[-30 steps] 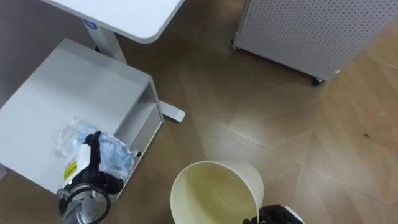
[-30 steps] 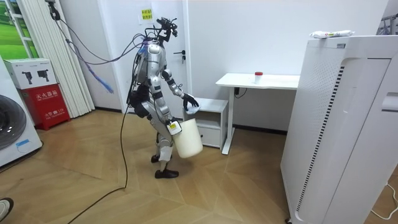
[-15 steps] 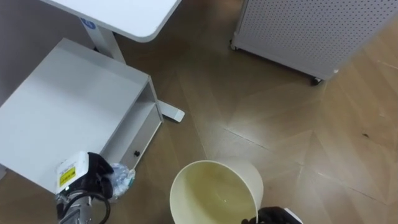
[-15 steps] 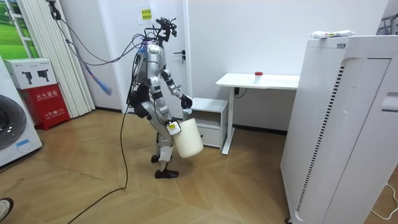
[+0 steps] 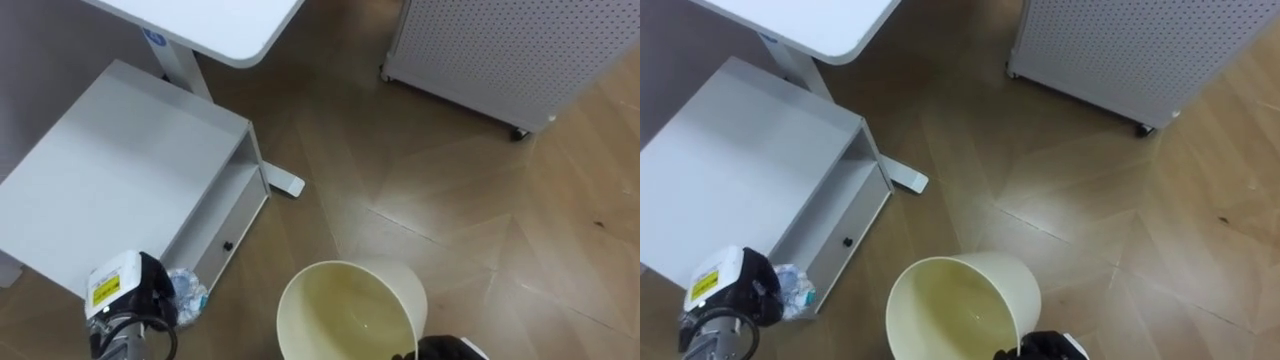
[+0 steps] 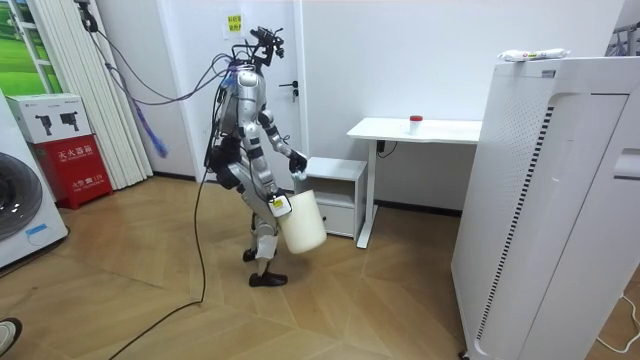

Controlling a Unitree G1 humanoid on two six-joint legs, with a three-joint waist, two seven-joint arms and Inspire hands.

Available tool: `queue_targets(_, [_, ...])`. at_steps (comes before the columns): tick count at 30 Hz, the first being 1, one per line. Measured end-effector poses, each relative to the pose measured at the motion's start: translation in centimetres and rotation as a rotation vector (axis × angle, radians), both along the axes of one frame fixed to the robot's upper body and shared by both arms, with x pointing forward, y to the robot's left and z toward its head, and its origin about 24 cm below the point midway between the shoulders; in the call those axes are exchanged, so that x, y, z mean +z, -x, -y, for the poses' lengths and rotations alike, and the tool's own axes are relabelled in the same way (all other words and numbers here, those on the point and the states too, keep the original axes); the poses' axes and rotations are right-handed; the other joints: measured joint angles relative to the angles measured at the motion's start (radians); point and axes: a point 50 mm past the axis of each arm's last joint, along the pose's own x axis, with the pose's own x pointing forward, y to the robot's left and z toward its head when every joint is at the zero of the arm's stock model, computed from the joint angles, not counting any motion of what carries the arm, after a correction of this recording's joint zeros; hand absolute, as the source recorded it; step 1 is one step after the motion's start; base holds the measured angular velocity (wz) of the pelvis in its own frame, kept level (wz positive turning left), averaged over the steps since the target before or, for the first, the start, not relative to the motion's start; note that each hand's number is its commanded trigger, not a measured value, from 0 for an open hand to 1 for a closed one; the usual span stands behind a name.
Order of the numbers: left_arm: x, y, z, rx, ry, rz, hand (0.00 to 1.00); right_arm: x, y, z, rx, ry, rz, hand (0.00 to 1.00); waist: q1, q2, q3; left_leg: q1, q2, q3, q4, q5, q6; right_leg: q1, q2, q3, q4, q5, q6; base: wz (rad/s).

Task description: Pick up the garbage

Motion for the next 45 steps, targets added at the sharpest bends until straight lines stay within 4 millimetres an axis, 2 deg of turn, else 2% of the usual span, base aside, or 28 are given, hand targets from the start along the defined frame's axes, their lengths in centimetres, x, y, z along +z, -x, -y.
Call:
queue_targets(5, [0.2, -0.1, 0.3, -0.011, 0.007, 0.033, 1.00, -0.2, 0.3, 0.2, -0.004, 0.005, -0.006, 1.00, -0.001, -0.001, -0.0019, 0.034, -0.003, 0.004, -0.028, 0.009, -0.001, 0.032, -0.009, -0.004, -0.022, 0.000, 0.000, 0.03])
queue_targets(8, [0.4, -0.6, 1.8, -0.048, 0.041, 0.095, 1.00, -0.5, 0.6, 0.2, -0.008, 0.006, -0.018, 1.00, 0.001, -0.002, -0.0028, 0.064, -0.003, 0.010, -0.052, 0.016, -0.001, 0.062, -0.009, -0.007, -0.042, 0.003, 0.001, 0.04])
queue_targets(12, [-0.1, -0.2, 3.6, -0.113, 0.093, 0.119, 1.00, -0.7, 0.7, -0.1, 0.008, 0.001, -0.031, 1.00, 0.003, -0.003, -0.0035, 0.117, -0.001, 0.026, -0.088, 0.019, -0.002, 0.103, -0.003, 0.001, -0.071, 0.007, 0.004, -0.08])
queue_targets(15, [-0.4, -0.1, 5.1, -0.159, 0.128, 0.133, 1.00, -0.8, 0.9, 0.0, 0.011, 0.000, -0.033, 1.00, 0.018, -0.005, -0.0046, 0.130, 0.001, 0.038, -0.102, 0.020, -0.002, 0.107, 0.002, 0.012, -0.080, 0.010, 0.005, -0.12])
queue_targets(17, [-0.8, 0.3, 6.2, -0.195, 0.151, 0.125, 1.00, -0.8, 1.0, 0.0, 0.017, 0.001, -0.035, 1.00, 0.023, -0.005, -0.0049, 0.141, -0.001, 0.038, -0.117, 0.022, -0.004, 0.116, 0.002, 0.015, -0.091, 0.013, 0.006, -0.02])
queue_targets(19, [-1.6, 1.2, 7.3, -0.233, 0.188, 0.107, 1.00, -1.0, 1.2, 0.0, 0.027, 0.003, -0.040, 1.00, 0.023, -0.006, -0.0115, 0.146, -0.002, 0.037, -0.131, 0.025, -0.005, 0.121, 0.003, 0.013, -0.104, 0.014, 0.008, 0.00])
queue_targets(24, [-2.8, 2.7, 9.4, -0.318, 0.226, 0.048, 0.98, -1.0, 1.3, -0.2, 0.052, 0.005, -0.037, 1.00, 0.029, -0.008, -0.0157, 0.146, -0.003, 0.038, -0.137, 0.026, -0.005, 0.122, 0.003, 0.011, -0.107, 0.015, 0.009, 0.00])
queue_targets(25, [-2.9, 2.8, 9.7, -0.327, 0.232, 0.040, 0.84, -1.0, 1.3, -0.3, 0.053, 0.005, -0.037, 1.00, 0.031, -0.009, -0.0158, 0.146, -0.003, 0.038, -0.137, 0.026, -0.005, 0.123, 0.002, 0.011, -0.106, 0.015, 0.009, 0.00])
queue_targets(27, [-3.2, 3.0, 11.2, -0.378, 0.257, 0.008, 0.13, -0.9, 1.2, -0.4, 0.065, -0.005, -0.034, 1.00, 0.032, -0.010, -0.0166, 0.148, -0.005, 0.041, -0.139, 0.027, -0.003, 0.123, 0.000, 0.012, -0.106, 0.015, 0.009, 0.00])
queue_targets(28, [-3.3, 3.1, 11.7, -0.399, 0.267, -0.006, 0.00, -0.9, 1.1, -0.5, 0.077, -0.006, -0.033, 1.00, 0.031, -0.010, -0.0167, 0.149, -0.007, 0.041, -0.140, 0.028, -0.003, 0.124, 0.000, 0.014, -0.105, 0.015, 0.010, 0.00])
queue_targets(31, [-3.8, 3.6, 13.2, -0.463, 0.298, -0.069, 0.00, -1.2, 1.5, -0.8, 0.091, -0.013, -0.051, 1.00, 0.032, -0.012, -0.0178, 0.177, -0.008, 0.044, -0.155, 0.030, -0.003, 0.151, 0.001, 0.016, -0.124, 0.016, 0.013, 0.00])
queue_targets(33, [-4.1, 4.1, 13.7, -0.497, 0.315, -0.108, 0.00, -1.3, 1.7, -1.0, 0.100, -0.024, -0.057, 1.00, 0.031, -0.021, -0.0232, 0.199, -0.014, 0.052, -0.177, 0.037, -0.002, 0.162, 0.002, 0.021, -0.128, 0.017, 0.014, 0.00])
queue_targets(34, [-4.3, 4.4, 14.0, -0.518, 0.322, -0.132, 0.00, -1.4, 1.8, -1.0, 0.105, -0.026, -0.061, 1.00, 0.029, -0.021, -0.0232, 0.209, -0.014, 0.053, -0.185, 0.041, -0.002, 0.171, 0.002, 0.022, -0.137, 0.020, 0.016, -0.03])
queue_targets(40, [-5.2, 5.5, 14.6, -0.585, 0.335, -0.228, 0.00, -1.4, 1.9, -0.9, 0.124, -0.013, -0.062, 1.00, 0.021, -0.024, -0.0246, 0.209, -0.011, 0.054, -0.198, 0.047, -0.002, 0.176, 0.004, 0.021, -0.159, 0.033, 0.017, 0.00])
queue_targets(45, [-5.2, 5.5, 14.8, -0.595, 0.339, -0.246, 0.00, -1.4, 1.9, -1.0, 0.128, -0.015, -0.051, 1.00, 0.021, -0.024, -0.0244, 0.208, -0.012, 0.057, -0.200, 0.047, -0.002, 0.175, 0.004, 0.023, -0.159, 0.034, 0.018, 0.00])
